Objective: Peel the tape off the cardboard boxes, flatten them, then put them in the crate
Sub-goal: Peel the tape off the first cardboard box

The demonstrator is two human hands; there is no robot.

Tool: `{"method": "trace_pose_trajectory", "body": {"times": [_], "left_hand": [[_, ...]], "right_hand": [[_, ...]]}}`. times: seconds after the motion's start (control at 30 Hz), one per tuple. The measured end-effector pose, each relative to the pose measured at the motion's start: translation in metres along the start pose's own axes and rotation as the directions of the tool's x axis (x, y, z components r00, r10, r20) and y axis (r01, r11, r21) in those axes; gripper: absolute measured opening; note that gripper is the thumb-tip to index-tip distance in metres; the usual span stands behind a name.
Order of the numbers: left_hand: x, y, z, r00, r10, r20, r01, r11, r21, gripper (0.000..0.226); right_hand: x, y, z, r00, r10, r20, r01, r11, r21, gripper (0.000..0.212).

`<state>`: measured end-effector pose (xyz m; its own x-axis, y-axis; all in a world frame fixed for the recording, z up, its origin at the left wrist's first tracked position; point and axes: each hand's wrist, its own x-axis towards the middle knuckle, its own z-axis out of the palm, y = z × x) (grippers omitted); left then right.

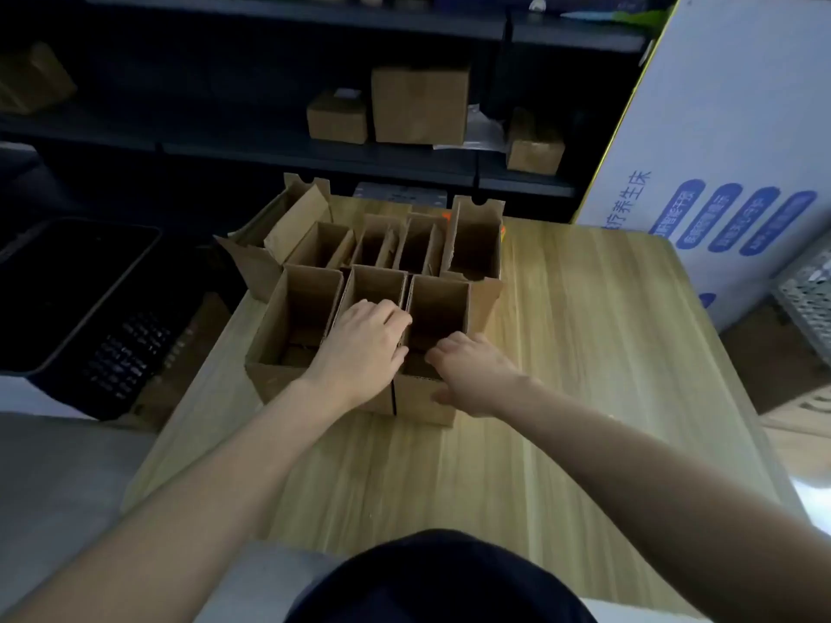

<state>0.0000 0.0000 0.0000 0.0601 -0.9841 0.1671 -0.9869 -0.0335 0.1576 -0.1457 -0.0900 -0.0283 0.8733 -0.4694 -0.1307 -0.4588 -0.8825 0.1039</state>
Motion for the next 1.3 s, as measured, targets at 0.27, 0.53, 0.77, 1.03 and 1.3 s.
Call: {"method": "trace_pose_trajectory", "body": {"times": [0.27,0.53,0.77,1.03,1.3], "left_hand": [[-0.01,-0.003,0.005,0.999,0.007,-0.032,-0.007,1.0,-0.004,0.039],[-0.002,0.015,0.006,0.996,0.037,-0.079,-0.04,0.998,-0.04,0.036],[0.022,0.035,0.009,0.997,0.068,-0.041,-0.073,0.985,-0.156,0.047],[0.044,0.055,0.049,0.936,0.074,0.344,0.021,0.964,-0.264,0.065],[0.06,0.072,0.07,0.954,0.068,0.292,0.03,0.947,-0.319,0.056]], "right_hand": [[0.001,-0.009,0.015,0.988,0.068,0.136,-0.076,0.996,0.056,0.022],[-0.012,0.028,-0.023,0.963,0.262,0.063,-0.264,0.869,0.419,0.012],[-0.044,0.08,-0.04,0.784,0.587,0.201,-0.471,0.354,0.808,0.021],[-0.078,0.098,0.007,0.57,0.701,0.429,-0.57,-0.039,0.821,0.008],[-0.087,0.111,0.031,0.707,0.669,0.229,-0.628,0.445,0.638,0.077]]}}
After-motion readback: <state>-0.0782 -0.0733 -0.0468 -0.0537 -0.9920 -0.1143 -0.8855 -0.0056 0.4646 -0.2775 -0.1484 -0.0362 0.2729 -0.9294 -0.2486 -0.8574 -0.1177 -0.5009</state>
